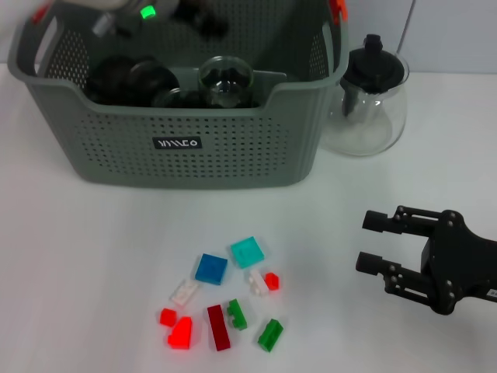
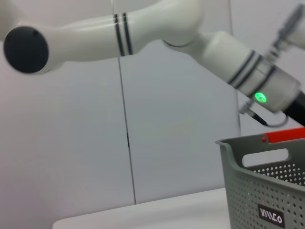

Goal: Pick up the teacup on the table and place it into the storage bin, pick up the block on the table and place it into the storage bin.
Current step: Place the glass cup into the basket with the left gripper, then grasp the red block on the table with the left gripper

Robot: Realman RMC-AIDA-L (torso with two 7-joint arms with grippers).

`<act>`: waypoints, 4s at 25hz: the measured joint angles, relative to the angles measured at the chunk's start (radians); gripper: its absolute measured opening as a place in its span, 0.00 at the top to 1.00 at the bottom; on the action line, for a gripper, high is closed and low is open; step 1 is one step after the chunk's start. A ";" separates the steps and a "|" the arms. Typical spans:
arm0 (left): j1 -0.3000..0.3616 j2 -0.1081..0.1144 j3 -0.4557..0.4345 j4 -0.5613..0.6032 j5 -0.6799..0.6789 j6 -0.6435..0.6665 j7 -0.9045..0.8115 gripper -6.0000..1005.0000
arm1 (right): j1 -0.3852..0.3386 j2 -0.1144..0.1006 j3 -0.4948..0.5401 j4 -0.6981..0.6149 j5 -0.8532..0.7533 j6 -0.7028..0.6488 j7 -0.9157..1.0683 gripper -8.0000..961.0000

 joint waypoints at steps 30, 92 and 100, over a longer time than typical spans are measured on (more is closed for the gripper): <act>0.588 -0.044 -0.739 0.027 -0.598 1.106 1.055 0.40 | 0.010 0.002 0.009 0.000 0.000 0.039 0.038 0.42; 0.652 -0.058 -0.825 -0.389 -0.497 0.745 1.594 0.71 | 0.013 0.005 0.009 0.014 -0.005 0.086 0.082 0.42; 0.649 -0.058 -0.822 -0.401 -0.496 0.743 1.597 0.72 | 0.012 0.004 0.009 0.014 -0.006 0.086 0.082 0.42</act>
